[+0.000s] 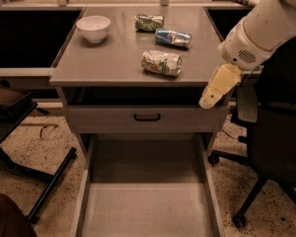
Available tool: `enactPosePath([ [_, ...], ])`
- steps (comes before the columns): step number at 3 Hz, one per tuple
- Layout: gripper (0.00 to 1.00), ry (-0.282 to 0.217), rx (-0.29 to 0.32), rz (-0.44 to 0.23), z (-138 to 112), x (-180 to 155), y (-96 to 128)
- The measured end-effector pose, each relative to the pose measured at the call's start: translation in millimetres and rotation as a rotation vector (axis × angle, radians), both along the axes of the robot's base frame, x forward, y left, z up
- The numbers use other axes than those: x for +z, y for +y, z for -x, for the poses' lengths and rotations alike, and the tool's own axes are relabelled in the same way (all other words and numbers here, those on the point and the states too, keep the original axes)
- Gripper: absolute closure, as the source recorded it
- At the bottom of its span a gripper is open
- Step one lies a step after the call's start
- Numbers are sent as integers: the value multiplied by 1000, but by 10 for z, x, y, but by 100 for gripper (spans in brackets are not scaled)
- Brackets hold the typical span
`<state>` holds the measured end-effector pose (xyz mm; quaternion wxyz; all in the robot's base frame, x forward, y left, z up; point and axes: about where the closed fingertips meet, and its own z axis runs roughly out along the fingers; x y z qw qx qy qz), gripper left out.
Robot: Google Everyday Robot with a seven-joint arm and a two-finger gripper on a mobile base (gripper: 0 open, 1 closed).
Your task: Place 7up can into middle drawer
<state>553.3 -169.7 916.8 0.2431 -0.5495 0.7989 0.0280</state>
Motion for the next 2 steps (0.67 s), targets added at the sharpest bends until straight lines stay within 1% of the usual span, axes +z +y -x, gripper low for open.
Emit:
enactPosePath([
  [1,0,50,-61,-56,-497,-320,212],
  [2,0,50,-61,-56,-497,-320,212],
])
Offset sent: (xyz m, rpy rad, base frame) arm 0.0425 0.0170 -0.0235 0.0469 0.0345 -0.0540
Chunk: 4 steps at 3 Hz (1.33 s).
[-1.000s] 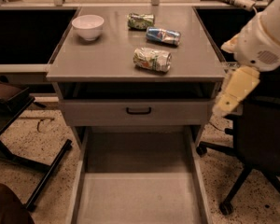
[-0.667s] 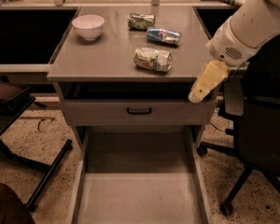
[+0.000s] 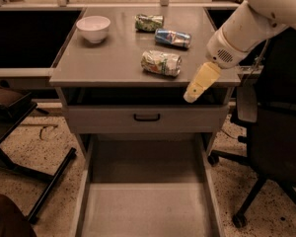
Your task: Place 7up can into middle drawer
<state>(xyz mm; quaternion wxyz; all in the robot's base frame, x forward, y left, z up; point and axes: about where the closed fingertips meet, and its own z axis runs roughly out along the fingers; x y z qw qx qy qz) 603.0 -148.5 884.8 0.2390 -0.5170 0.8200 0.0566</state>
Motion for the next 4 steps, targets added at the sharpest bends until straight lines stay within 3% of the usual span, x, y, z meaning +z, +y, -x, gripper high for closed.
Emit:
enactPosePath([
  [1,0,-9,-5,-19,-130,-36,80],
  [3,0,37,17,-78,-588,-156,506],
  [4,0,55,23,-53,-892,-137,691],
])
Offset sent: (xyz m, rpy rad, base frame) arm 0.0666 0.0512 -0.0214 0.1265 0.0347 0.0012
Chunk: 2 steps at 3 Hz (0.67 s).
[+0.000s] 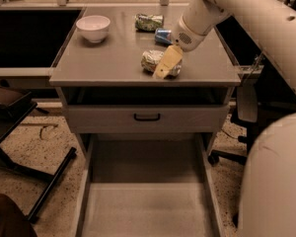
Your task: Place 7up can into middle drawer
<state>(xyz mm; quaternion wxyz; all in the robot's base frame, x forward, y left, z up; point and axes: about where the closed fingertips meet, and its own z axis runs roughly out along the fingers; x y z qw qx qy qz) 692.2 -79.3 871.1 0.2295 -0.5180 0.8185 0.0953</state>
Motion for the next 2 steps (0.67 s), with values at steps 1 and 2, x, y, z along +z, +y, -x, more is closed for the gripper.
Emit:
enactPosePath([
  [1,0,9,-35,66,-344,-2,81],
  [2,0,31,-86,120,-591,-90,39],
])
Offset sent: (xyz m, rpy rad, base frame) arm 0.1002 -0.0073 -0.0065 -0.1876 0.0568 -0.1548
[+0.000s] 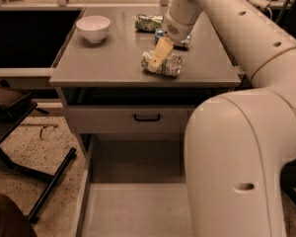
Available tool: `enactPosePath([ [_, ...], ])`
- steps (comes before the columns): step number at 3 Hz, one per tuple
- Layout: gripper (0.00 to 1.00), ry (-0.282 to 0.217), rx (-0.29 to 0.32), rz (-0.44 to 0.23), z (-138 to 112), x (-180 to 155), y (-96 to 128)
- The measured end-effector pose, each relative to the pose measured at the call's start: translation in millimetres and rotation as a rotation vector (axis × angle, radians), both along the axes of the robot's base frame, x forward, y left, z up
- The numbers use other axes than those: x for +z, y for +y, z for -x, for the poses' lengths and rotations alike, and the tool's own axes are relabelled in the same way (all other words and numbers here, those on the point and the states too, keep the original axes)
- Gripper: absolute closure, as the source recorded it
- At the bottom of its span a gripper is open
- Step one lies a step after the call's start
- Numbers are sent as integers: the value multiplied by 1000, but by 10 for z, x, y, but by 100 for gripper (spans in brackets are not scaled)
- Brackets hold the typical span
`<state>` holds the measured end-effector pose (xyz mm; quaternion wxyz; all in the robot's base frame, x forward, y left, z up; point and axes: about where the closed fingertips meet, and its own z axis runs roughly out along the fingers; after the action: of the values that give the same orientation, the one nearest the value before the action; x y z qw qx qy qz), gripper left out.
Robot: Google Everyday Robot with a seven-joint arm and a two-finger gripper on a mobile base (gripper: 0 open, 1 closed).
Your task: Place 7up can into middle drawer
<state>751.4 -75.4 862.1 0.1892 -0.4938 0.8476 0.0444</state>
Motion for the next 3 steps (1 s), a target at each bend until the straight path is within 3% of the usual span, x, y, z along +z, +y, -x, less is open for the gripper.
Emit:
enactPosePath([
  [2,0,40,-81,37,-227,-177,-268],
  [3,0,54,-71,18,-192,-183,-367],
])
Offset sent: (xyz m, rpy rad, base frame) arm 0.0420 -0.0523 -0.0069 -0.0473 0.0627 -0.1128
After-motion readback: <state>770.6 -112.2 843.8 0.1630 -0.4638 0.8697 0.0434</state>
